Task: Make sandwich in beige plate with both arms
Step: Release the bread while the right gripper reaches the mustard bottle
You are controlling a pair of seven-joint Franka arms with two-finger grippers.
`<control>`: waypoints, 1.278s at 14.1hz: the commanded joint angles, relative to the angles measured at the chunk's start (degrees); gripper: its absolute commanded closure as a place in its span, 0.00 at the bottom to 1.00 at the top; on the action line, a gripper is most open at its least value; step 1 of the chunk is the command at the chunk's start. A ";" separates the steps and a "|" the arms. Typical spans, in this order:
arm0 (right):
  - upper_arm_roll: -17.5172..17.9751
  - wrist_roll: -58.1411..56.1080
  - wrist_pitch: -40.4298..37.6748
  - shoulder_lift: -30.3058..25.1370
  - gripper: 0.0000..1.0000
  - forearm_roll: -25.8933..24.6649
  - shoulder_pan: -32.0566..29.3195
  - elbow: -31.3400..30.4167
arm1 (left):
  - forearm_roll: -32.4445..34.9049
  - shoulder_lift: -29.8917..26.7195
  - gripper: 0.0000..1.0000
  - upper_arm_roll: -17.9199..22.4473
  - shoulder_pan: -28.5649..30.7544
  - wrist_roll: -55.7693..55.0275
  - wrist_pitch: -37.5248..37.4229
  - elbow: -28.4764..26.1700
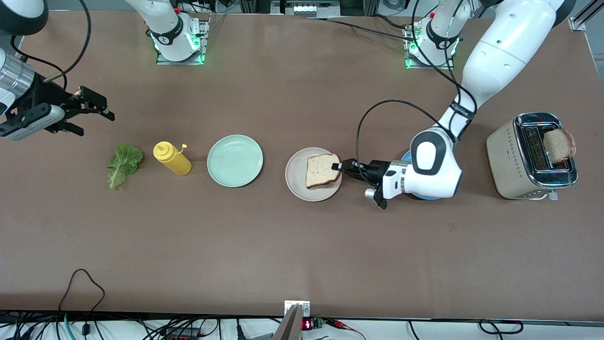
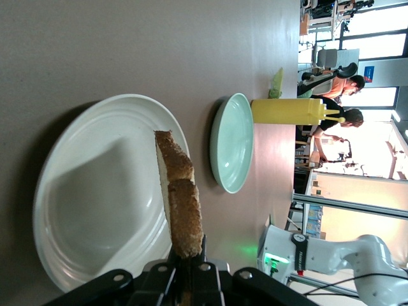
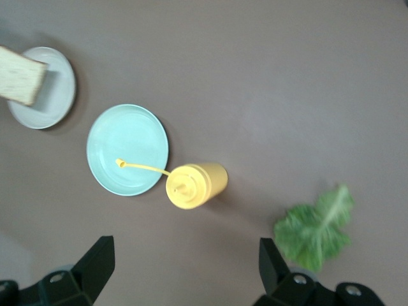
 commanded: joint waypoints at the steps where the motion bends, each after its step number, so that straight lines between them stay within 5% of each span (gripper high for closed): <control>1: -2.38 -13.77 4.93 -1.20 0.00 7.51 -0.23 -5.62 | -3.02 1.73 1.00 -0.04 -2.09 4.20 3.44 -0.06; 3: -3.26 -24.22 7.75 -0.93 0.00 13.30 -0.66 -8.25 | -3.02 2.26 0.88 -0.04 -2.27 4.64 3.97 -0.06; 4: -3.44 -29.67 8.46 -0.50 0.00 17.08 -1.36 -9.66 | -3.02 2.26 0.36 0.04 -2.62 4.73 3.97 -0.40; 5: -3.44 -35.90 8.64 0.38 0.00 21.73 -2.33 -10.63 | -2.94 2.09 0.00 0.05 -2.45 4.91 3.97 -0.49; 8: -3.44 -57.08 7.59 6.60 0.00 33.95 -5.58 -11.25 | -0.40 -1.49 0.00 0.57 -1.83 4.73 3.45 -2.41; 12: -3.44 -78.02 0.57 17.15 0.00 46.88 -8.83 -10.73 | 11.28 -10.90 0.00 1.28 -0.86 1.50 3.18 -8.22; 18: -3.44 -97.11 -7.69 28.14 0.00 52.96 -12.88 -9.94 | 42.27 -22.85 0.00 1.63 -0.77 -15.72 -7.07 -7.10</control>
